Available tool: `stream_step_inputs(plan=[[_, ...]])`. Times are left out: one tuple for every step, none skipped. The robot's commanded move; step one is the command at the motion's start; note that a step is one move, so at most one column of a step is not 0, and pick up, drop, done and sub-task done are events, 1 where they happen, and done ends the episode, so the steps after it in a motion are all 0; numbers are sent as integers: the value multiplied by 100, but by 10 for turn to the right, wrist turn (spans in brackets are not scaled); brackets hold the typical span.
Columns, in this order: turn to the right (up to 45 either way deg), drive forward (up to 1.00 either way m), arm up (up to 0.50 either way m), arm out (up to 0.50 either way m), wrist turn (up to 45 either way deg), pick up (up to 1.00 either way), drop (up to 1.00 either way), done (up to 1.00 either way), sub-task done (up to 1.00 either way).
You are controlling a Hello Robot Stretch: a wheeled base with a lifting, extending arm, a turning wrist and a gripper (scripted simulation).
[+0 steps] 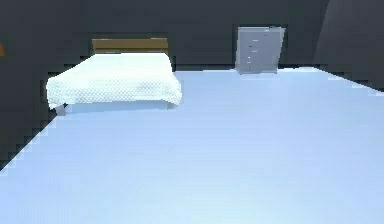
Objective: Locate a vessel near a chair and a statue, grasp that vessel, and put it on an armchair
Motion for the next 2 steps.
stream_step_inputs(plan=[[-120,0,0,0,0,0,0,0,0],[0,5,0,0,0,0,0,0,0]])
